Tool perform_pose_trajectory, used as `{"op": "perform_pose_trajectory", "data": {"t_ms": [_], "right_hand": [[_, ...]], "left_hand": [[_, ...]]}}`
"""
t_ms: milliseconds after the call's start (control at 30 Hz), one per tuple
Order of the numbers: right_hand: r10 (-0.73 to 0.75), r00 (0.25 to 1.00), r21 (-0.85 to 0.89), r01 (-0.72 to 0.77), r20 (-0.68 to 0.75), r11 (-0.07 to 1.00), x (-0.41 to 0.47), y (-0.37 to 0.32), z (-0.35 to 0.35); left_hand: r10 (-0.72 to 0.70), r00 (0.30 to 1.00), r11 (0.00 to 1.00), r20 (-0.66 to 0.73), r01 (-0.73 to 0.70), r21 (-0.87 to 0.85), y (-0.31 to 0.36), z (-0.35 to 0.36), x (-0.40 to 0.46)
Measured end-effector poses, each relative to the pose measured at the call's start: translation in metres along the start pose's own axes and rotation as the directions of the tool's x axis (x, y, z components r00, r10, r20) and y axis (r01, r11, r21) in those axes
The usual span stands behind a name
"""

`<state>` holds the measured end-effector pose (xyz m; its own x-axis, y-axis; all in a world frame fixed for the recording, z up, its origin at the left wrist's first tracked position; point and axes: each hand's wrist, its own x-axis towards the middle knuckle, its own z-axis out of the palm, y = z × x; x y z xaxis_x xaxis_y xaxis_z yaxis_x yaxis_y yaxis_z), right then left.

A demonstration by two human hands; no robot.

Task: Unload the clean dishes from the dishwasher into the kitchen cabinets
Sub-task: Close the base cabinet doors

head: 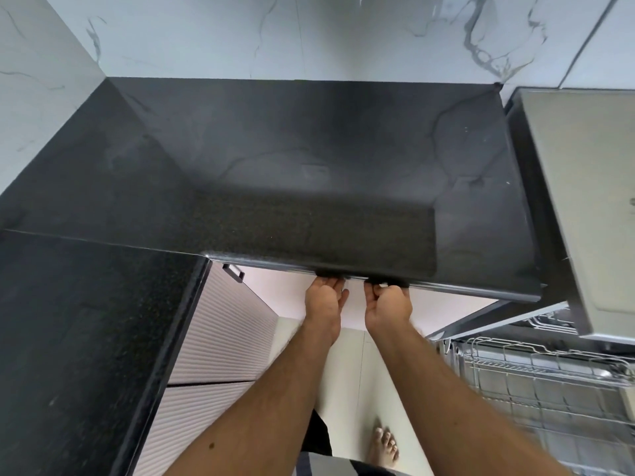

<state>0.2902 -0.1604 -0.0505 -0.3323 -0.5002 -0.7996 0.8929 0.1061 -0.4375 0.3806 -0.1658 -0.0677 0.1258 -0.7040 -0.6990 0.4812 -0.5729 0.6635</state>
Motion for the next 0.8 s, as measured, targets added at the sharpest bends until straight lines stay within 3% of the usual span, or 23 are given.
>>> {"op": "perform_pose_trajectory", "data": {"t_ms": [133, 233, 300, 367, 433, 500, 567, 800], "right_hand": [[0.013, 0.997, -0.129, -0.003, 0.078, 0.992, -0.002, -0.005, -0.009], [0.107, 0.980, -0.427, -0.026, 0.166, 0.904, -0.009, -0.018, -0.017], [0.136, 0.976, -0.761, 0.044, 0.171, 0.647, -0.020, -0.033, -0.019], [0.090, 0.966, -0.959, 0.226, 0.244, 0.172, -0.023, -0.047, -0.024], [0.080, 0.916, -0.878, 0.400, 0.393, -0.263, -0.035, -0.063, -0.031], [0.116, 0.870, -0.742, 0.472, 0.480, -0.476, -0.043, -0.073, -0.043], [0.102, 0.851, -0.699, 0.487, 0.516, -0.525, -0.047, -0.083, -0.057], [0.075, 0.843, -0.720, 0.498, 0.533, -0.483, -0.047, -0.090, -0.110]], "left_hand": [[-0.029, 0.998, 0.998, 0.061, 0.026, 0.048, 0.009, -0.001, -0.007], [-0.062, 0.998, 0.952, 0.031, 0.049, 0.301, 0.015, -0.003, -0.013], [-0.002, 0.997, 0.766, 0.073, -0.046, 0.642, 0.019, -0.006, -0.020], [0.073, 0.976, 0.395, 0.207, -0.219, 0.892, 0.021, -0.011, -0.033], [0.070, 0.954, 0.086, 0.292, -0.297, 0.951, 0.019, -0.015, -0.054], [0.057, 0.945, -0.081, 0.322, -0.317, 0.945, 0.016, -0.021, -0.072], [0.060, 0.934, -0.140, 0.352, -0.341, 0.930, 0.008, -0.028, -0.086], [0.081, 0.904, -0.185, 0.419, -0.400, 0.898, -0.027, -0.055, -0.123]]}}
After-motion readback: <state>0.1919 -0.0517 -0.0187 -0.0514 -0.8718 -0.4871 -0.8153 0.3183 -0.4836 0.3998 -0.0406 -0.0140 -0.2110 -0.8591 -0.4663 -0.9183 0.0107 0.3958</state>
